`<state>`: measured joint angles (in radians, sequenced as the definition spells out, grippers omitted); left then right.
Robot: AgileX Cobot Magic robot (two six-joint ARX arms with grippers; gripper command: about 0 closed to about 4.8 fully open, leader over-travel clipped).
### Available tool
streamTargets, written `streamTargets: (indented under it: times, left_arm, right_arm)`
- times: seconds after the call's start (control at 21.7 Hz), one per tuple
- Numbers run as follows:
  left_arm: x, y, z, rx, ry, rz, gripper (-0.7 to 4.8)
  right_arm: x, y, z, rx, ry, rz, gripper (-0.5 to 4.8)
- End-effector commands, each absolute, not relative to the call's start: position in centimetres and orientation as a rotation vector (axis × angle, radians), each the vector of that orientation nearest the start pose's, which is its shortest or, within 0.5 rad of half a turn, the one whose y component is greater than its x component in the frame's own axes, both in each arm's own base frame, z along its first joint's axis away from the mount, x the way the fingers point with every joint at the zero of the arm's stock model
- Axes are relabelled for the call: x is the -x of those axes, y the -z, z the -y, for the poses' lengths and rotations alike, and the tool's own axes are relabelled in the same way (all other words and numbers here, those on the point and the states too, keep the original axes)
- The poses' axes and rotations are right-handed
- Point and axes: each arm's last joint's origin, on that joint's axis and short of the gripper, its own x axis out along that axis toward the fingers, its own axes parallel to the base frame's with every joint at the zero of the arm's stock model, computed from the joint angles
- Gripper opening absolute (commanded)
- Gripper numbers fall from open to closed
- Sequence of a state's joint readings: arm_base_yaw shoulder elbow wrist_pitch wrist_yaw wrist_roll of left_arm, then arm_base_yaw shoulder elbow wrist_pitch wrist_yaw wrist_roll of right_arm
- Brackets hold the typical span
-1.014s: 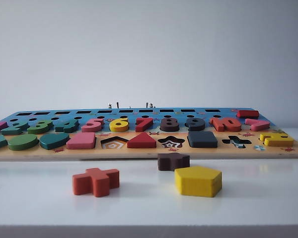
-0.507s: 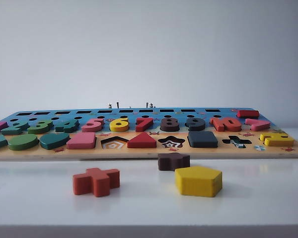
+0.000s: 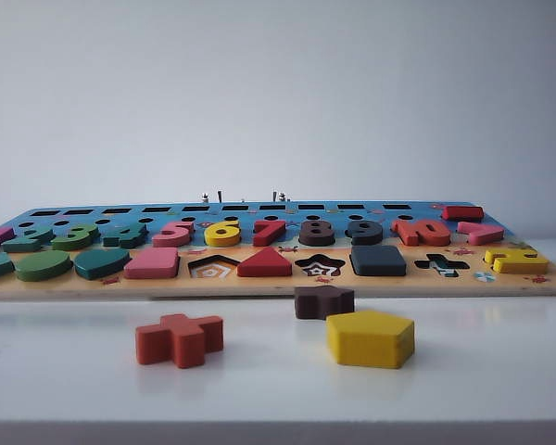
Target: Insert the cube into the slot.
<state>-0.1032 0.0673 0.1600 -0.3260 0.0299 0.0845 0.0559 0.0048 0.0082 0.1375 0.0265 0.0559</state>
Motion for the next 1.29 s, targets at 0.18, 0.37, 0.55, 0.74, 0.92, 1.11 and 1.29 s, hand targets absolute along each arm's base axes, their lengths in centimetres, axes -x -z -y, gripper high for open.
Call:
streamTargets:
  times: [0.18, 0.37, 0.55, 0.74, 0.92, 1.11, 1.29]
  left_arm:
    - [-8.5, -18.1, 0.9, -0.098, 0.107, -0.162, 0.20]
    - [-8.6, -17.7, 0.8, -0.100, 0.094, -0.180, 0.20]
    - [-8.9, -16.4, 0.8, -0.112, 0.071, -0.213, 0.20]
    - [-9.1, -15.4, 0.8, -0.133, 0.072, -0.244, 0.20]
    - [-9.2, -14.9, 0.7, -0.142, 0.051, -0.245, 0.20]
    - [-9.4, -14.8, 0.6, -0.143, 0.009, -0.207, 0.20]
    - [-9.5, -14.7, 0.5, -0.144, -0.028, -0.197, 0.20]
  right_arm:
    - [-9.6, -18.0, -0.5, -0.061, -0.034, 0.149, 0.00]
    - [-9.6, -18.0, -0.5, -0.061, -0.034, 0.149, 0.00]
    - [-9.6, -18.0, -0.5, -0.061, -0.034, 0.149, 0.00]
    - [-9.6, -18.0, -0.5, -0.061, -0.034, 0.149, 0.00]
    - [-9.6, -18.0, -0.5, -0.061, -0.034, 0.149, 0.00]
    - [-9.6, -18.0, -0.5, -0.061, -0.034, 0.149, 0.00]
    - [-9.6, -18.0, -0.5, -0.061, -0.034, 0.149, 0.00]
